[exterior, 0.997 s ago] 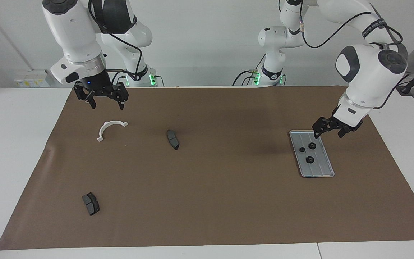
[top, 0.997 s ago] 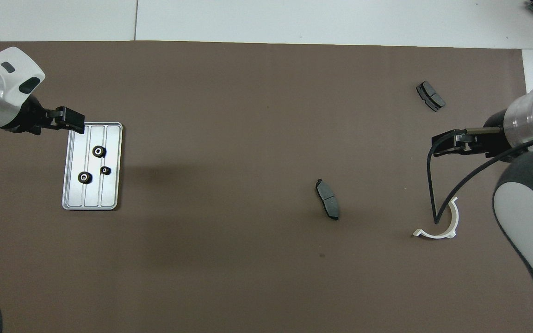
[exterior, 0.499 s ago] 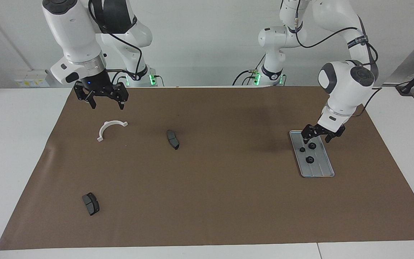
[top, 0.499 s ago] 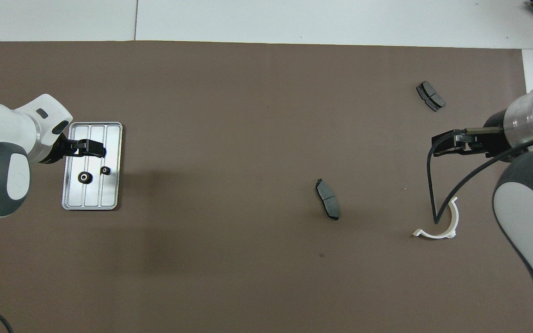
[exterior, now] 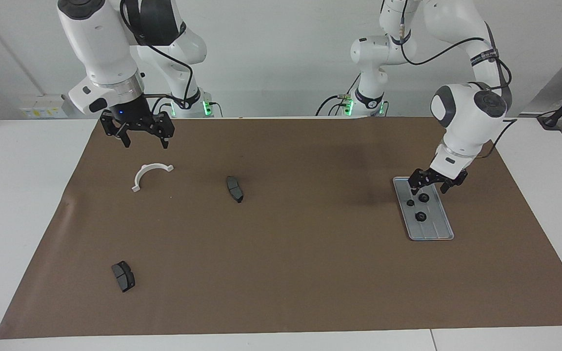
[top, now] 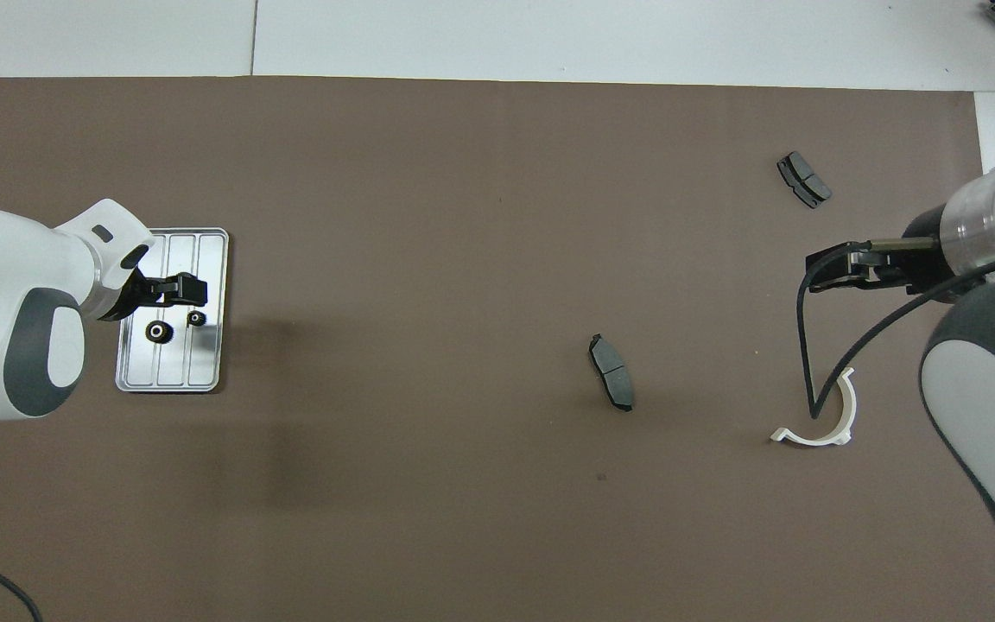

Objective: Place bearing gear from tray to pile
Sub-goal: 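Grasp a black bearing gear from the tray with the left gripper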

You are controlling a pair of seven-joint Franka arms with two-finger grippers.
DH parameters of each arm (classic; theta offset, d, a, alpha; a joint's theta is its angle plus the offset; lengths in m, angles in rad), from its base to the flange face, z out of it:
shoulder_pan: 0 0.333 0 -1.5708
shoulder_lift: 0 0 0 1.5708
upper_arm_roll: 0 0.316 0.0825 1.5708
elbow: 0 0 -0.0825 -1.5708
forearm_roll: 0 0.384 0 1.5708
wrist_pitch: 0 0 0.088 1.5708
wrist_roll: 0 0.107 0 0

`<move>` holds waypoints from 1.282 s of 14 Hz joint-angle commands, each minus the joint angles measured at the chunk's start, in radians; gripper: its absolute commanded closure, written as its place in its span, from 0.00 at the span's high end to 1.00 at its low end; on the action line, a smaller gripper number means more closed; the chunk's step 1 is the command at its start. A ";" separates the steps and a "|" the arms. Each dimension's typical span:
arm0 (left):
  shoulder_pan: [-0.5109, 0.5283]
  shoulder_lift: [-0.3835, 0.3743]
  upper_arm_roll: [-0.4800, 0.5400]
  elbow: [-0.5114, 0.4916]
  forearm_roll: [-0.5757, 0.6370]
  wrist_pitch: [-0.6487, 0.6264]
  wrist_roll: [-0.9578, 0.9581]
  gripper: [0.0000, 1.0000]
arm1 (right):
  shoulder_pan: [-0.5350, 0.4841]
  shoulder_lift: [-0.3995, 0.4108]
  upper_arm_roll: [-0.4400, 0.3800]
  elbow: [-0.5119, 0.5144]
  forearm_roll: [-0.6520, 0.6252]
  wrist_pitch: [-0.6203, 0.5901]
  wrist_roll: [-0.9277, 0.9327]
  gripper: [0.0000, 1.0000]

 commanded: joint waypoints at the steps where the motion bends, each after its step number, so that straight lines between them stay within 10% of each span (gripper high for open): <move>1: 0.003 0.003 0.003 -0.021 0.005 0.033 -0.015 0.96 | -0.017 -0.022 0.005 -0.023 0.023 0.004 -0.031 1.00; 10: 0.001 0.046 0.003 -0.077 0.005 0.124 -0.016 0.58 | -0.017 -0.022 0.005 -0.023 0.023 0.004 -0.031 1.00; 18: -0.005 0.082 0.001 -0.077 0.005 0.171 -0.042 0.46 | -0.017 -0.023 0.005 -0.023 0.023 0.004 -0.031 1.00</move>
